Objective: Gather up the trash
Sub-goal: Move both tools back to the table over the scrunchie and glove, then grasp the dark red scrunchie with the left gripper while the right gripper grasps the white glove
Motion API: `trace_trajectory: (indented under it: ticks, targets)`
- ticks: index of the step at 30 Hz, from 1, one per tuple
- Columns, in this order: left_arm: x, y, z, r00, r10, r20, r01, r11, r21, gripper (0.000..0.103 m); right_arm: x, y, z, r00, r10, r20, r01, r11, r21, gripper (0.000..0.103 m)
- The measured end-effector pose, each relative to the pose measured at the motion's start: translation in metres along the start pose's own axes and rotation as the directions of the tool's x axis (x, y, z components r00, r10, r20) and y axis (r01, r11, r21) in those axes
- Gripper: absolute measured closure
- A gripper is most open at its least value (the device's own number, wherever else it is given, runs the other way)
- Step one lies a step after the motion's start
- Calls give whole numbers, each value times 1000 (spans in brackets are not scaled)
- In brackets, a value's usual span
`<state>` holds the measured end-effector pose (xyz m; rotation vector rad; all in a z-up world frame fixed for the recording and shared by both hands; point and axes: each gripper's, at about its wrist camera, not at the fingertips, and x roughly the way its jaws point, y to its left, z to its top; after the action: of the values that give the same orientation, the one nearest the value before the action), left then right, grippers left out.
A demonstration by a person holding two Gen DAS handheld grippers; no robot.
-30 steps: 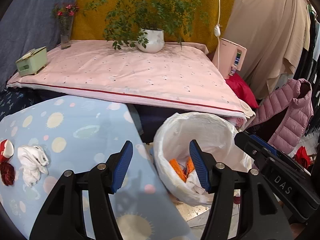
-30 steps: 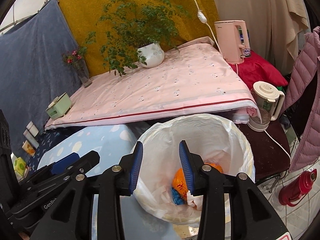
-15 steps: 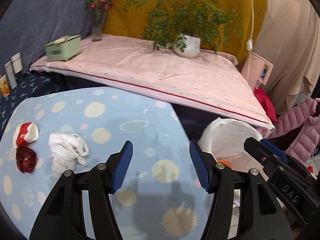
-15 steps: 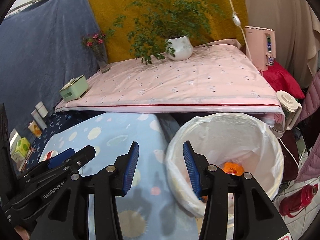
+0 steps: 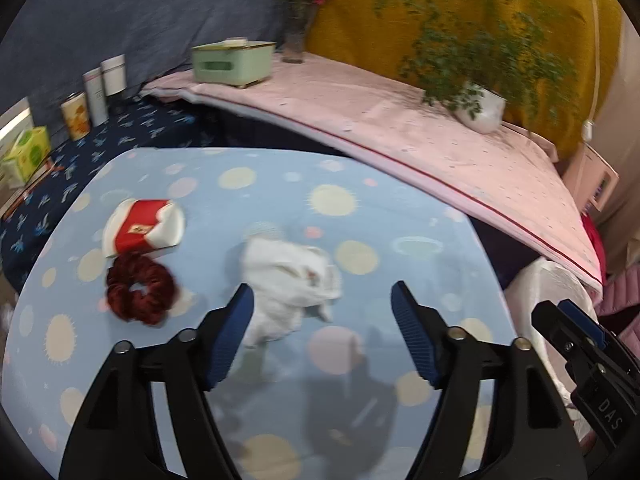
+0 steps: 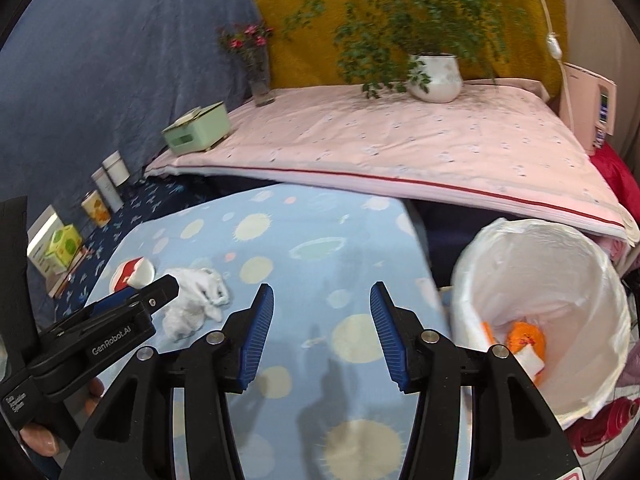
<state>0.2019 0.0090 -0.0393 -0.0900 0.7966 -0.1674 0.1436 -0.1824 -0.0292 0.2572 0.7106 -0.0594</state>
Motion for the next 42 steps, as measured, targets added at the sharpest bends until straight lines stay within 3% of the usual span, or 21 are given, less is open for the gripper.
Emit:
trace_trajectory:
  ticks: [4,13,24,30,32,33,35,37,39,41,42]
  targets:
    - [5,40,-4,998,64,-14,-65,997,-45,30,13,30,-5,999,34,-26,-35,998,-46,47]
    - [17,124,-9,986,157,-62,-165,973,-164,25,50,87,-17,990,90,-105,-100,990,-96,47]
    - [43,173,-4,983,143,-120,-168,956,-240,25,97,132,-14,979,120,-163,-139,984,-108,47]
    - [60,176,-3,985,80,-154,-118,959,-256,44,125,142,-12,975,111,-192,-133,985,-108,47]
    - [64,176,-5,985,61,-161,-101,962,-253,55,132,144,-13,973,106,-206,-131,985,-112,50]
    - [65,175,-6,985,57,-164,-98,963,-250,57,135,144,-15,972,105,-210,-130,985,-112,54]
    - [66,173,-7,984,54,-167,-94,965,-243,69,140,144,-17,971,100,-219,-126,986,-112,68]
    - [66,173,-8,984,51,-169,-90,968,-234,77,142,142,-18,968,107,-225,-135,985,-110,87]
    - [63,174,-8,985,45,-165,-84,967,-240,84,139,140,-18,970,119,-212,-143,984,-103,95]
    - [59,175,-7,987,36,-159,-75,967,-244,96,132,139,-15,974,123,-192,-145,984,-107,97]
    - [57,174,-6,987,34,-157,-72,968,-242,96,128,139,-12,976,125,-181,-147,983,-111,97]
